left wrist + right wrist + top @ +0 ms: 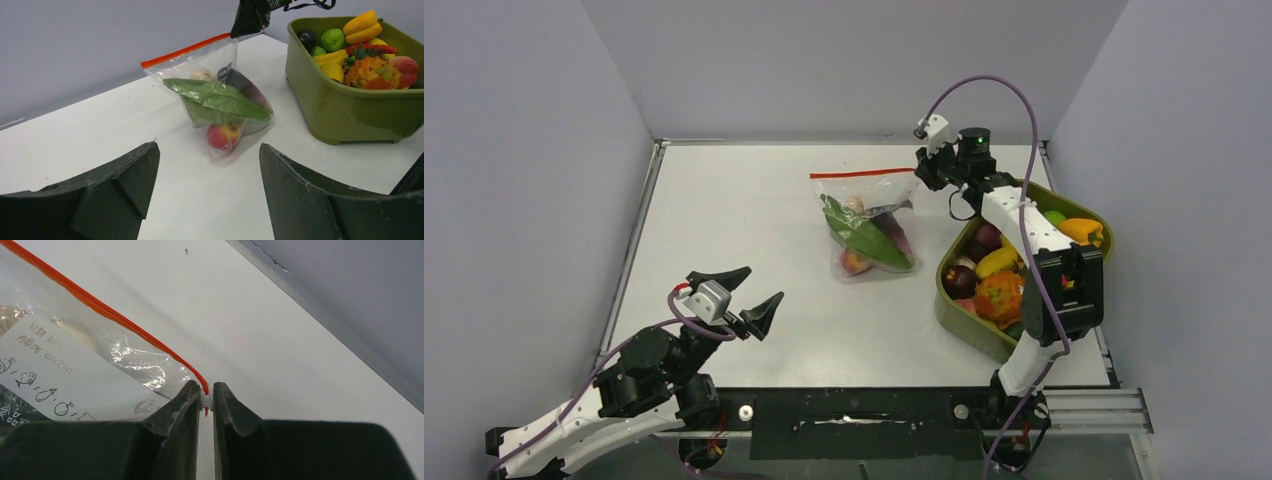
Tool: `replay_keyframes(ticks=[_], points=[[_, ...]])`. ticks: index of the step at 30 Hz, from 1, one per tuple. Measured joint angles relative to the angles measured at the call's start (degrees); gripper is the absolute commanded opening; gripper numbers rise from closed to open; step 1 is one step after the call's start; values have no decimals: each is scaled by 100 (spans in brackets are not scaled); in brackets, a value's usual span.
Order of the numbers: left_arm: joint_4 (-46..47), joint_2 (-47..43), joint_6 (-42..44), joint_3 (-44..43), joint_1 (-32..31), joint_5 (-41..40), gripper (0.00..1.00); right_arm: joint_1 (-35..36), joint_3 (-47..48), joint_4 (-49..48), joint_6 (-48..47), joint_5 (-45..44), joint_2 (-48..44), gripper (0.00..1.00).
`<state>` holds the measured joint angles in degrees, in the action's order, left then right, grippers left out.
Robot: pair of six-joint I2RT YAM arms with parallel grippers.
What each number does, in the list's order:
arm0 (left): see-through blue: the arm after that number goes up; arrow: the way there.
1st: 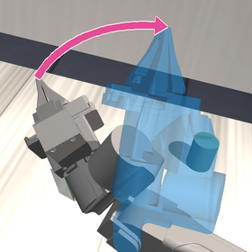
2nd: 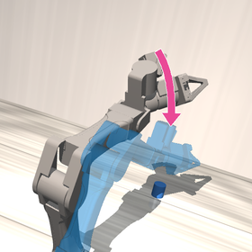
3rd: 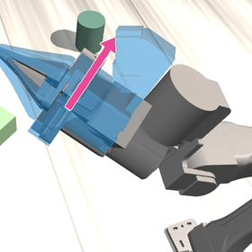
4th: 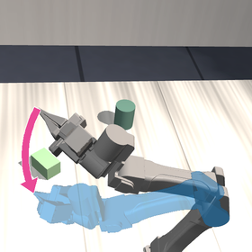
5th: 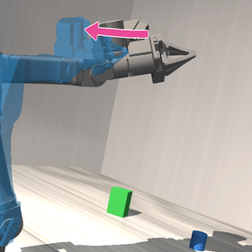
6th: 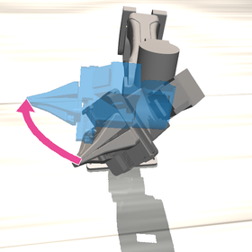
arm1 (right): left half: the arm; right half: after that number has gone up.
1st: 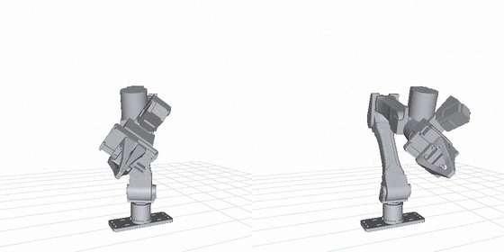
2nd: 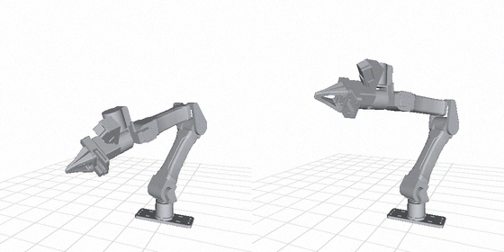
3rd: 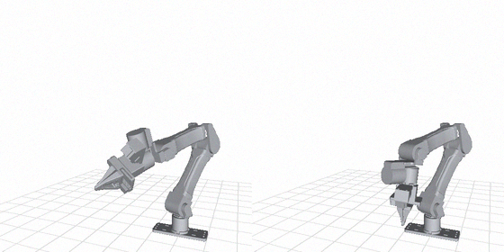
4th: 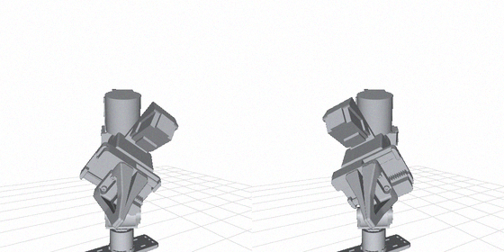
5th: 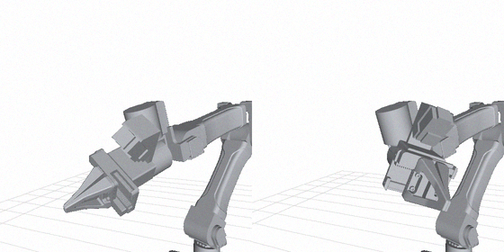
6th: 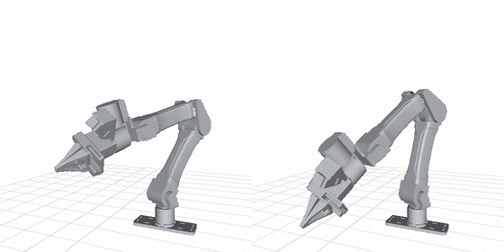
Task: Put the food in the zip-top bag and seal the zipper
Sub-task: Place the zipper food storage bag at the center of the board, then reset both arms
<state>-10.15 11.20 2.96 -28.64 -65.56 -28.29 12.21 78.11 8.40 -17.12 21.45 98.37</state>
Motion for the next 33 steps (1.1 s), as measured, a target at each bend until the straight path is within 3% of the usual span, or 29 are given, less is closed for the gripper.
replay_keyframes(ticks=[6, 10, 16, 17, 18, 33], points=[[-39, 2, -9, 0, 0, 0, 73, -380, 409, -214, 52, -101, 553, 3], [-42, 11, -26, 0, 0, -2, 73, -494, 590, -271, 142, -170, 765, 19], [-42, 11, -63, 0, 0, -68, 73, -498, 599, -396, 356, -197, 756, 62], [-42, 13, -81, 0, 0, -107, 73, -498, 584, -424, 396, -192, 728, 84], [-42, 15, -98, 0, 0, -142, 73, -492, 529, -472, 433, -179, 678, 100], [-83, 514, -505, -164, 0, -511, 74, -260, -1283, -876, 1703, -173, -1864, 98]])
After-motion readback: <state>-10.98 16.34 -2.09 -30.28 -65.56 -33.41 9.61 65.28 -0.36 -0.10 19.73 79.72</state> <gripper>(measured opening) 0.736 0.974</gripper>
